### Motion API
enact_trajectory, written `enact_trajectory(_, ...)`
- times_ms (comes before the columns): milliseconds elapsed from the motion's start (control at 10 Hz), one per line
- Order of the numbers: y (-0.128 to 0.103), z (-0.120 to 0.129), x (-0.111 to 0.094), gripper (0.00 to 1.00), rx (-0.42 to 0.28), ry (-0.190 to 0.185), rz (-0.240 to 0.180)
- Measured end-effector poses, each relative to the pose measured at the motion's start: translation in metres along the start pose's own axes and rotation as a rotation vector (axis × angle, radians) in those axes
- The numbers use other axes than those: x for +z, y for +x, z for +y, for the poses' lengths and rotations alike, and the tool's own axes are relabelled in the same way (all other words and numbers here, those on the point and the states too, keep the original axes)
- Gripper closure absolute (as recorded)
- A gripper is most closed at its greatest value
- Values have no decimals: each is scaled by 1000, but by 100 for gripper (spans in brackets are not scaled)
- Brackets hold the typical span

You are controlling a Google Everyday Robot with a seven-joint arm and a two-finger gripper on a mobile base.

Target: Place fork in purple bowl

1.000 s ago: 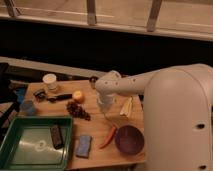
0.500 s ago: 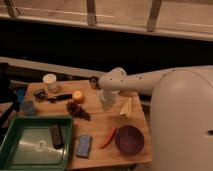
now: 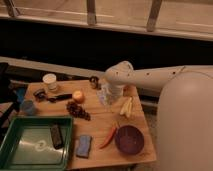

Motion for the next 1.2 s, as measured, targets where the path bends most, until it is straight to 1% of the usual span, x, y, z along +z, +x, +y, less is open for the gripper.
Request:
enact_trajectory(100,-4,-10,-13,100,24,3,-11)
enact_trajectory(200,-10,-22,-28,100,55,6,-31)
enact_trajectory(300,-12,-31,-36,100,76,10,-41)
enact_trajectory(500,-13,-43,-45,100,109,7,-56)
enact_trajectory(800,-12,-62,-59,100,157,-9,-78)
enact_trajectory(1000,-11,-70,-66,100,172,-19,-83)
enact_trajectory(1200,-9,-78,-76,100,186,-42,-89)
